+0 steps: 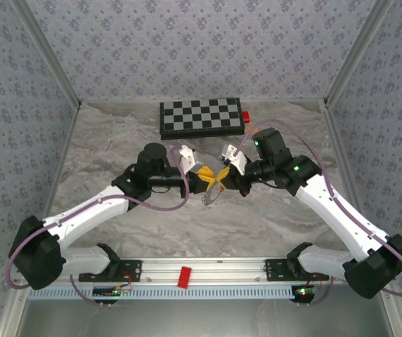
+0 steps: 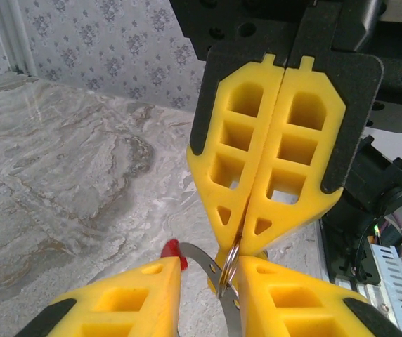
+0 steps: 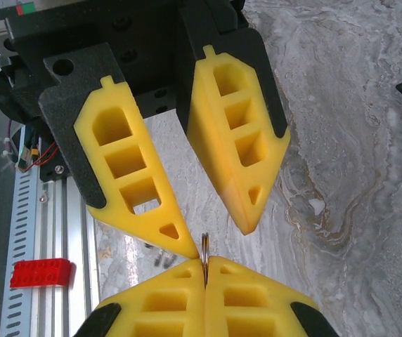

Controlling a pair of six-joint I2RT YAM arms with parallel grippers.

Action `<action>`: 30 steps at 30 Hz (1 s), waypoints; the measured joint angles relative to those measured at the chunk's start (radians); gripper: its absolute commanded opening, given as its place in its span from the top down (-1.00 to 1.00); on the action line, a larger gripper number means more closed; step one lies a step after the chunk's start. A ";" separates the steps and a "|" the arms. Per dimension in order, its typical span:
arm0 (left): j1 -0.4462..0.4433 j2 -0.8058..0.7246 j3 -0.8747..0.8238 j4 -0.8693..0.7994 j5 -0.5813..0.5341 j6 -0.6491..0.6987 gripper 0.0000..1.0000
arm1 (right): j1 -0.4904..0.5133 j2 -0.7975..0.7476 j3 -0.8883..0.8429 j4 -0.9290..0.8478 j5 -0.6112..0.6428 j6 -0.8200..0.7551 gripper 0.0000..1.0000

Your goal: Put the keys on the keyring

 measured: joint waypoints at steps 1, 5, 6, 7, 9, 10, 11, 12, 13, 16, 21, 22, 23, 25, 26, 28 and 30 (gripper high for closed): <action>0.000 0.003 0.001 0.000 0.006 -0.002 0.50 | 0.000 0.000 0.000 0.000 0.000 0.000 1.00; 0.000 0.021 0.021 -0.013 0.027 -0.003 0.66 | -0.001 -0.002 0.000 -0.002 0.004 0.000 1.00; 0.000 0.024 0.026 -0.018 0.034 -0.004 0.75 | -0.001 -0.002 0.000 -0.003 0.007 0.000 1.00; 0.000 0.028 0.030 -0.019 0.042 -0.002 0.86 | -0.001 -0.003 0.000 -0.002 0.010 0.000 1.00; 0.000 0.030 0.032 -0.023 0.053 0.001 1.00 | -0.003 -0.005 0.000 -0.004 0.016 0.000 1.00; 0.000 0.031 0.032 -0.023 0.054 -0.003 1.00 | -0.004 -0.006 0.000 -0.005 0.016 0.000 1.00; 0.000 0.031 0.032 -0.023 0.056 -0.005 1.00 | -0.004 -0.007 0.000 -0.006 0.016 0.000 1.00; 0.000 0.031 0.032 -0.022 0.059 -0.006 1.00 | -0.004 -0.008 0.000 -0.007 0.016 0.000 1.00; 0.000 0.031 0.032 -0.020 0.060 -0.006 1.00 | -0.004 -0.010 0.000 -0.007 0.018 0.000 1.00; 0.000 0.031 0.032 -0.009 0.059 -0.015 1.00 | -0.004 -0.023 -0.009 0.004 0.023 0.000 0.80; -0.002 0.029 0.023 0.056 0.037 -0.051 1.00 | -0.004 -0.101 -0.079 0.094 0.050 0.032 0.49; -0.002 0.028 0.016 0.075 0.032 -0.060 1.00 | -0.004 -0.129 -0.102 0.119 0.064 0.044 0.49; -0.002 0.027 0.011 0.093 0.027 -0.071 1.00 | -0.008 -0.156 -0.126 0.144 0.076 0.059 0.48; -0.002 0.027 0.000 0.127 0.015 -0.090 1.00 | -0.020 -0.212 -0.175 0.200 0.093 0.091 0.52; -0.002 0.026 -0.004 0.142 0.006 -0.097 1.00 | -0.030 -0.243 -0.201 0.228 0.099 0.113 0.52; -0.002 0.025 -0.013 0.173 -0.008 -0.113 1.00 | -0.050 -0.293 -0.248 0.289 0.105 0.152 0.51; -0.003 0.020 -0.024 0.203 -0.023 -0.129 1.00 | -0.069 -0.333 -0.287 0.346 0.109 0.195 0.49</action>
